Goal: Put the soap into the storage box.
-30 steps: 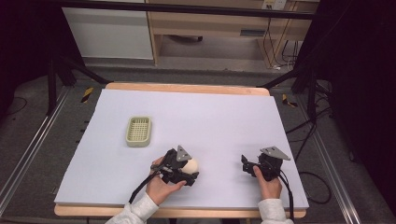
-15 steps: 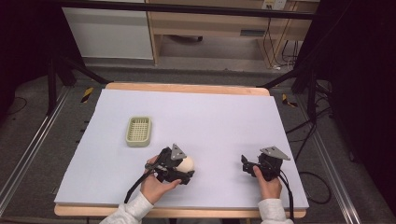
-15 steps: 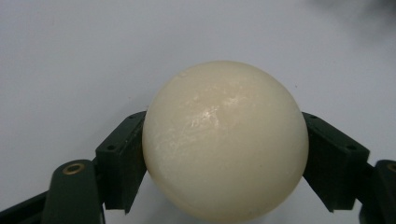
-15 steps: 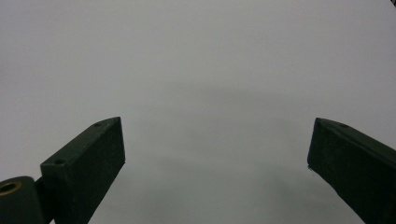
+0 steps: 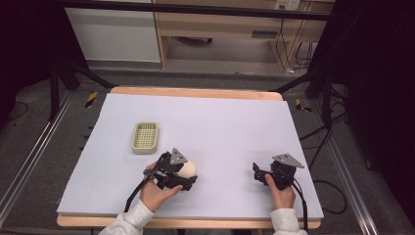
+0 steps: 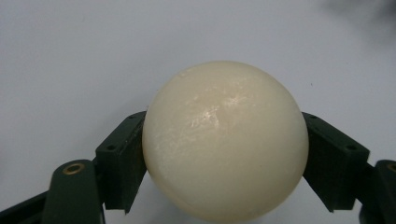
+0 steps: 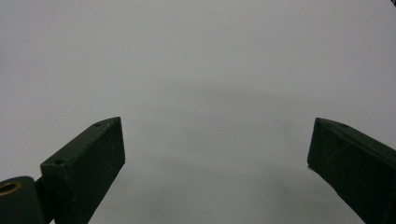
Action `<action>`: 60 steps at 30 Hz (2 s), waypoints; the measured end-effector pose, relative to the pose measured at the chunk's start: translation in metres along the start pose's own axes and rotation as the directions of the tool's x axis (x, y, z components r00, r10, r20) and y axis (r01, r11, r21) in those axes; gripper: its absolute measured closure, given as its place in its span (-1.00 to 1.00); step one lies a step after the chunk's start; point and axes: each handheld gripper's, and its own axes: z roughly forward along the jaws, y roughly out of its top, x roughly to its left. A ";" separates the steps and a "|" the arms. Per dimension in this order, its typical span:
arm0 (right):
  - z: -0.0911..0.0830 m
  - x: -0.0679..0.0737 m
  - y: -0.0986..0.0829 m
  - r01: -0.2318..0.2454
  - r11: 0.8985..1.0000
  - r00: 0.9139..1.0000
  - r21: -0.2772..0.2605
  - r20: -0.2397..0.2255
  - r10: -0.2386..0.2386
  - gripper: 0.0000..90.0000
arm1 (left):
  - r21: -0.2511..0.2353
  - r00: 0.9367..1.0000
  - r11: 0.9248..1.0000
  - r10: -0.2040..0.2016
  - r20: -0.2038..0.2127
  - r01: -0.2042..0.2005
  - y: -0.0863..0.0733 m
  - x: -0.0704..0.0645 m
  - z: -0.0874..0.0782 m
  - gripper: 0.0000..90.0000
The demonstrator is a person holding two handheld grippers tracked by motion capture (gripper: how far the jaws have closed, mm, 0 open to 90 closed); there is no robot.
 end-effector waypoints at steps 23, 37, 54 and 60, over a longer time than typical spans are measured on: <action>0.000 0.000 0.000 0.000 1.000 1.000 0.003 -0.002 0.000 -0.90 | -0.030 0.997 0.997 -0.068 -0.039 0.067 -0.004 0.034 -0.021 -0.49; 0.000 0.000 0.000 -0.001 1.000 1.000 0.003 0.000 0.001 -0.90 | -0.037 0.994 0.995 -0.093 -0.059 0.091 -0.003 0.050 -0.028 -0.49; 0.000 0.000 0.000 0.000 1.000 1.000 0.004 -0.001 0.000 -0.90 | -0.047 0.989 0.994 -0.107 -0.104 0.103 0.003 0.070 -0.039 -0.49; 0.000 0.000 0.000 0.000 1.000 1.000 0.003 -0.001 0.000 -0.90 | -0.055 0.986 0.992 -0.123 -0.114 0.118 0.007 0.079 -0.043 -0.49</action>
